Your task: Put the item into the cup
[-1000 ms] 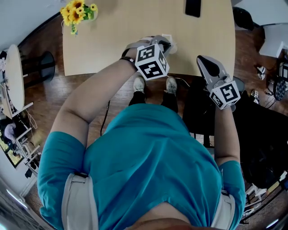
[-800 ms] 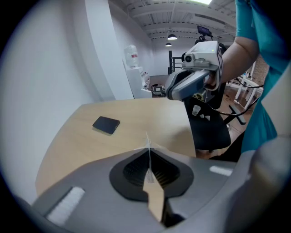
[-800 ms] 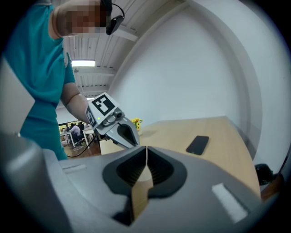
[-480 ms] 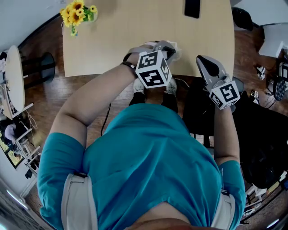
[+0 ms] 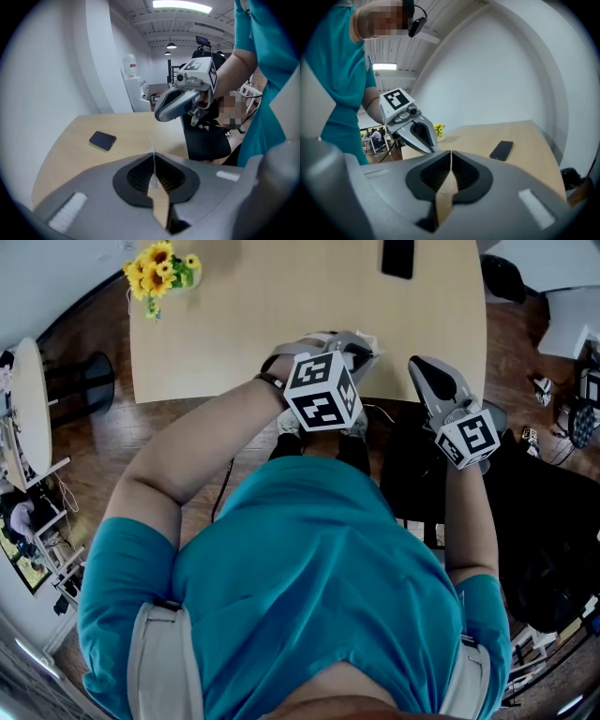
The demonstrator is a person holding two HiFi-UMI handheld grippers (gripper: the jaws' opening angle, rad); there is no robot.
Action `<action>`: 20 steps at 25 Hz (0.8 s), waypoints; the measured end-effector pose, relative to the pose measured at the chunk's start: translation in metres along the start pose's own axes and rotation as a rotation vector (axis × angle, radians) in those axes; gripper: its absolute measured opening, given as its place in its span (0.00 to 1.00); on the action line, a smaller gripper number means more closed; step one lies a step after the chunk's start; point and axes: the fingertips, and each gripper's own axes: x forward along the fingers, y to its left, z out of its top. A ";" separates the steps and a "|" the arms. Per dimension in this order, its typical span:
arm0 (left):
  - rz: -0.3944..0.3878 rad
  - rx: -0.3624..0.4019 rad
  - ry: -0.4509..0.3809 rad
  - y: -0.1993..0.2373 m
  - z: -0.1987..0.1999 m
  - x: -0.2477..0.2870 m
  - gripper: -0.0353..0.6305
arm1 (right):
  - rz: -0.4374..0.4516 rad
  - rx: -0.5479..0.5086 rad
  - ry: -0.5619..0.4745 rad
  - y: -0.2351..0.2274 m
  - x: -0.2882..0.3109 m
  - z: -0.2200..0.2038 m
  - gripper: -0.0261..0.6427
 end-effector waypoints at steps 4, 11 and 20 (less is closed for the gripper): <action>-0.005 0.020 0.048 -0.004 -0.013 0.014 0.06 | 0.000 0.003 0.003 -0.001 -0.001 -0.001 0.05; -0.022 0.040 0.108 -0.012 -0.032 0.038 0.06 | -0.005 0.005 0.005 -0.003 -0.004 -0.003 0.05; -0.052 -0.002 0.147 -0.011 -0.048 0.054 0.06 | -0.004 0.006 0.010 -0.001 -0.007 -0.005 0.05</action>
